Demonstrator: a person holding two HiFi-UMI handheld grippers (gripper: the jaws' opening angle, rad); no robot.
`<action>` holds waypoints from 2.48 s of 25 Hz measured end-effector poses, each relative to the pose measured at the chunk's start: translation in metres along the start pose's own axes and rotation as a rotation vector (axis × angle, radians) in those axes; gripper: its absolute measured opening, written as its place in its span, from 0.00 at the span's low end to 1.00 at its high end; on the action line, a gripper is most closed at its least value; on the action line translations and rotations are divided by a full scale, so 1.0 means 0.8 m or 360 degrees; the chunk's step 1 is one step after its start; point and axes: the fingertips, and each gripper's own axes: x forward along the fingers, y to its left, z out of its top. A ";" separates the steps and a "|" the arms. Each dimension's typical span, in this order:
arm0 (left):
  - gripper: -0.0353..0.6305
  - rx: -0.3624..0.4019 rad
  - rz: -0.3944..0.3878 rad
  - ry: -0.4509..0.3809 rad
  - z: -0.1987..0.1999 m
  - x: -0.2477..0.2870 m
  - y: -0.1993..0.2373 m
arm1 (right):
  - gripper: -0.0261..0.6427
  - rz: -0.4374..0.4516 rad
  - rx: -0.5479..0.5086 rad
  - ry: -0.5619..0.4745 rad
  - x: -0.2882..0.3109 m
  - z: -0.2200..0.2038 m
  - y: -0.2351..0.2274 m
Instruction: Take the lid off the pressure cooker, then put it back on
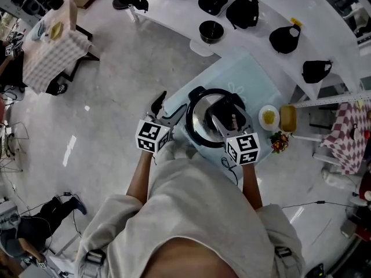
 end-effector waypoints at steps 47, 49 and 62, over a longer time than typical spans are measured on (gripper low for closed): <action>0.55 0.0139 -0.0649 0.0052 0.022 0.078 -0.018 | 0.46 0.0152 -0.0203 0.1160 0.056 -0.083 0.024; 0.55 0.0162 -0.0723 0.0062 0.022 0.086 -0.035 | 0.46 0.0151 -0.0197 0.1174 0.055 -0.084 0.023; 0.55 0.0288 -0.0982 0.0103 0.021 0.111 -0.098 | 0.45 0.0056 -0.0136 0.1228 0.053 -0.095 0.010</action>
